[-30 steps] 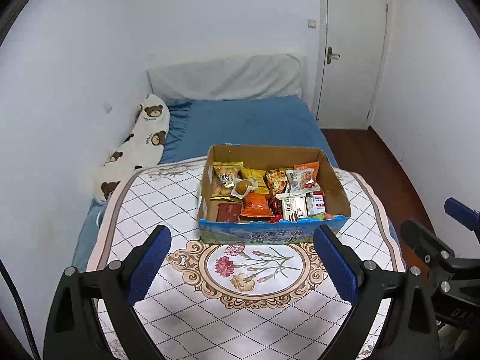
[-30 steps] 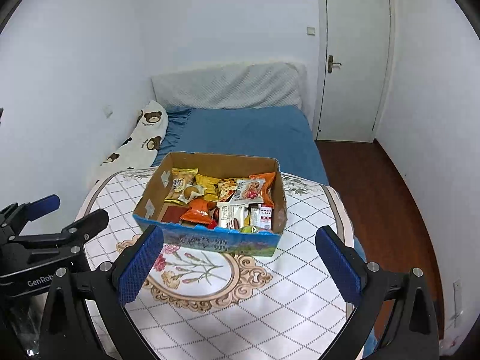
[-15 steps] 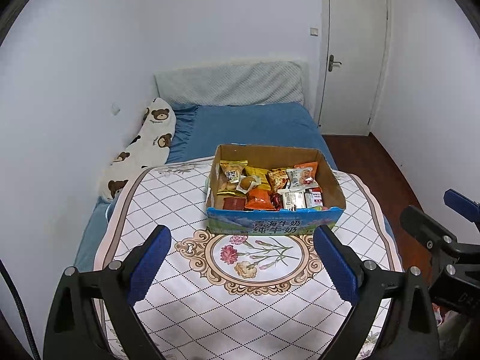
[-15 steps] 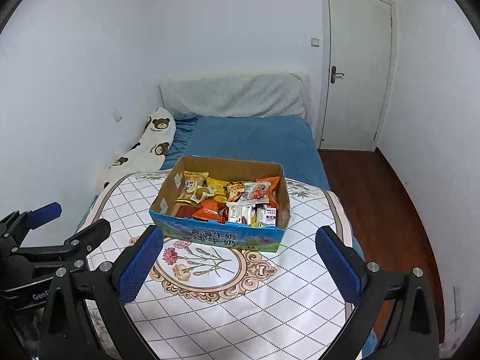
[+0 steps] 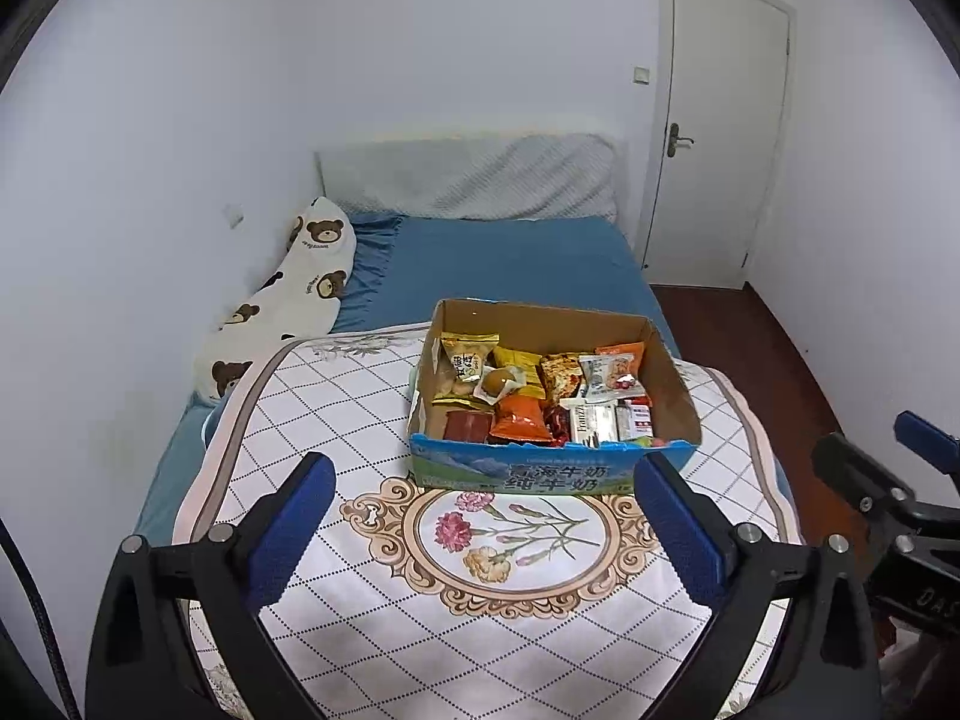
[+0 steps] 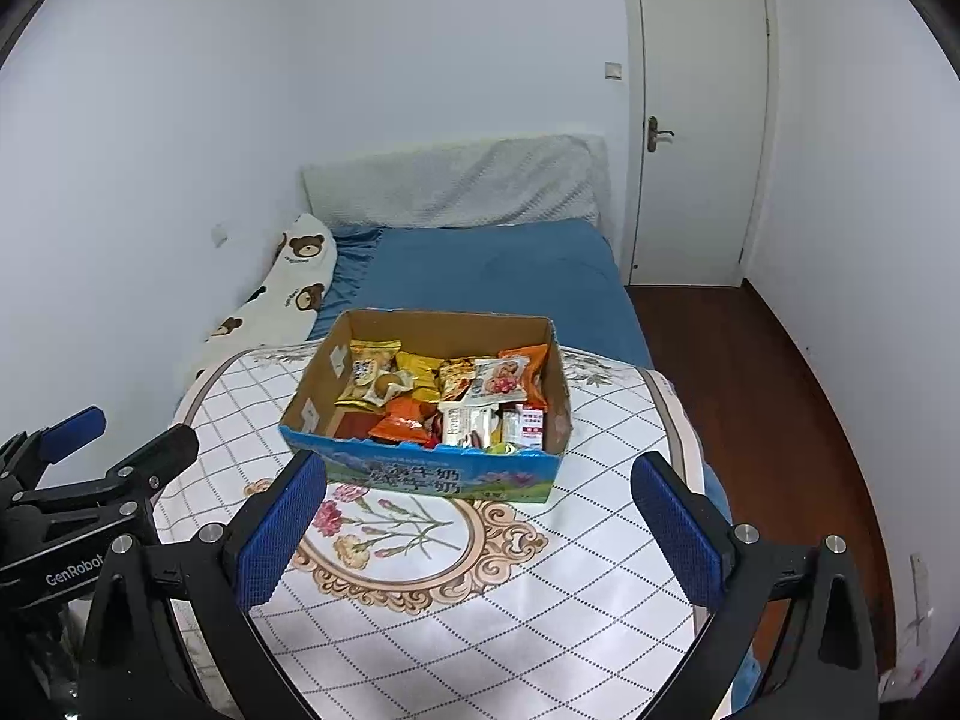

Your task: Organize snacks

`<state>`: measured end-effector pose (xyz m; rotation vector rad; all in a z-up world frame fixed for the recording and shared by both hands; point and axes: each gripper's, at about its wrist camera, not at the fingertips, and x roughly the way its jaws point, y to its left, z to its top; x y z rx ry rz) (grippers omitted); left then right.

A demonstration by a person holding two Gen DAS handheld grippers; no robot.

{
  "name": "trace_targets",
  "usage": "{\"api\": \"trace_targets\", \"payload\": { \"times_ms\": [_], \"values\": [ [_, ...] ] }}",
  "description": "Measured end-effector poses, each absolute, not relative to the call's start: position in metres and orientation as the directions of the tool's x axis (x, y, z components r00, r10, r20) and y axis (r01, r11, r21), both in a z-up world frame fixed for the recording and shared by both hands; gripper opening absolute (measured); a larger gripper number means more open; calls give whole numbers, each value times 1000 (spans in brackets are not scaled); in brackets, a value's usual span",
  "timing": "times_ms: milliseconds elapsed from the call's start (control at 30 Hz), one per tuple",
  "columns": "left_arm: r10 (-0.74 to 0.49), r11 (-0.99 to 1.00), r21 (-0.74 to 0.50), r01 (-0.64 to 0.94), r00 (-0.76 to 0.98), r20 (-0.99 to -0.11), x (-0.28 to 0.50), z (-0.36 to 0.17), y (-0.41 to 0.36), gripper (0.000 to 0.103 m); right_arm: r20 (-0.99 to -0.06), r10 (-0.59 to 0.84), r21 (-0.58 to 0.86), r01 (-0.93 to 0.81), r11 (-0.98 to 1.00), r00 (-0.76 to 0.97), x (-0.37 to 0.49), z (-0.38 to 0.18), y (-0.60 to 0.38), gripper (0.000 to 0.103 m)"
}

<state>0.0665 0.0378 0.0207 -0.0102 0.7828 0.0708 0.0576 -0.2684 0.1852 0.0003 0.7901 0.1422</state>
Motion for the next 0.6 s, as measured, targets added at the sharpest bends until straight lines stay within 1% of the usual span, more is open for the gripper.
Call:
{"api": "trace_targets", "payload": {
  "times_ms": [433,600],
  "values": [
    [97,995,69,-69,631,-770,125,-22,32,102,-755,69,43,-56,997,652,119,143,-276,103],
    [98,995,69,-71,596,-797,141,-38,34,102,-780,58,38,-46,998,623,137,124,-275,103]
  ]
}}
